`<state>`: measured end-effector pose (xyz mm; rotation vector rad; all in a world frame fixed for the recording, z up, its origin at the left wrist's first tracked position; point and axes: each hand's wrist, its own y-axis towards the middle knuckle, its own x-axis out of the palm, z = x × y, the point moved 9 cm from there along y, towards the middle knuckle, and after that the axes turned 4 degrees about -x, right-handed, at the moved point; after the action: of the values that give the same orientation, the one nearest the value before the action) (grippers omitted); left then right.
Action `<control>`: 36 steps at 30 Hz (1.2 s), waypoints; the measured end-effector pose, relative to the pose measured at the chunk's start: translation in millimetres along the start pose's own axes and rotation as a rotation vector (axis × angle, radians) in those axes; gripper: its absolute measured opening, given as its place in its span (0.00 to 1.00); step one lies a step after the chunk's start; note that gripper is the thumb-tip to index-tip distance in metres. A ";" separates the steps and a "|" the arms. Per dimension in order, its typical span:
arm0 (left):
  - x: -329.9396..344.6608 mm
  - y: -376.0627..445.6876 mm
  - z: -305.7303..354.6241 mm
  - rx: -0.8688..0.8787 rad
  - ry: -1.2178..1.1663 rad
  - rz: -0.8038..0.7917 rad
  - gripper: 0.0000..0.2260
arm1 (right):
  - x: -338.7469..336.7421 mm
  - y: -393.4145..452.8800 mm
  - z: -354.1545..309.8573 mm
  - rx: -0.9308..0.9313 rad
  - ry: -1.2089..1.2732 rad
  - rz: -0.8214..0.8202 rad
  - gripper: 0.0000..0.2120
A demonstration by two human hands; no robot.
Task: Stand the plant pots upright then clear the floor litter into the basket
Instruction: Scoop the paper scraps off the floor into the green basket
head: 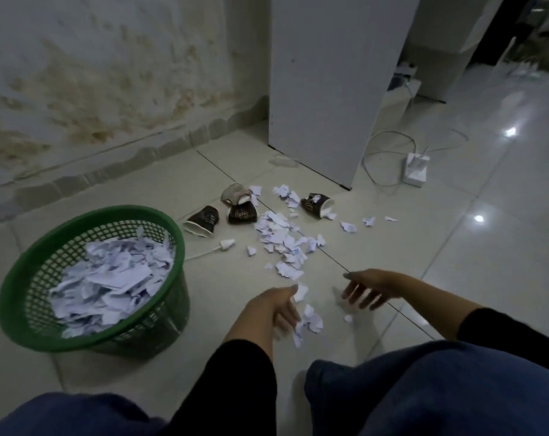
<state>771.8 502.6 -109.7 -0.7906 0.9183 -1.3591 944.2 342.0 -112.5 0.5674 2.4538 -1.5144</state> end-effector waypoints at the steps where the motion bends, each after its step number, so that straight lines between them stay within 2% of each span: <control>1: 16.2 5.6 -15.2 -0.082 0.065 -0.070 0.33 | 6.2 1.7 19.8 0.019 0.043 -0.004 0.30; 4: 47.0 13.0 -38.9 -0.233 0.241 -0.173 0.34 | 31.1 7.4 50.9 0.033 0.179 -0.080 0.39; 7: 63.3 24.5 -40.6 -0.244 0.233 -0.166 0.33 | 43.4 20.8 43.9 0.018 0.113 -0.088 0.44; 11: 48.7 51.5 -15.4 -0.039 -0.106 0.063 0.21 | 50.7 40.1 13.2 -0.069 -0.045 -0.082 0.45; 14: 8.2 59.1 19.3 0.154 -0.041 0.371 0.12 | 38.1 41.1 -29.1 -0.327 -0.120 0.077 0.36; 15: -2.0 57.9 29.5 0.197 -0.027 0.434 0.12 | 31.0 38.7 -43.2 -0.438 -0.096 0.162 0.31; 17: -18.4 52.0 46.3 0.279 -0.084 0.500 0.13 | 17.9 34.1 -53.3 -0.555 0.139 0.291 0.28; 19: -29.7 45.0 46.4 0.232 -0.216 0.496 0.14 | 10.6 37.6 -45.2 -0.543 0.363 0.364 0.29; 20: -34.0 43.0 43.4 0.193 -0.257 0.494 0.15 | 13.1 40.1 -40.2 -0.491 0.415 0.344 0.30; 22: -39.6 39.1 41.3 0.143 -0.247 0.508 0.17 | 31.7 45.8 -33.8 -0.371 0.469 0.188 0.32; 24: -41.6 31.6 45.1 0.114 -0.187 0.549 0.17 | 44.2 46.1 -34.7 -0.350 0.445 0.086 0.29; 28: -38.3 23.9 71.6 0.127 -0.295 0.557 0.14 | 8.8 33.9 -49.4 -0.505 0.444 0.282 0.17; 32: -43.6 21.7 127.1 0.205 -0.319 0.522 0.15 | -29.9 26.4 -64.3 -0.482 0.396 0.254 0.16; 36: -41.9 14.9 176.5 0.216 -0.327 0.445 0.14 | -64.8 24.2 -63.2 -0.446 0.324 0.292 0.16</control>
<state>936.6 536.8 -40.4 -0.5764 0.6280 -0.8876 1014.9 394.0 -79.8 1.0816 2.6680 -0.7790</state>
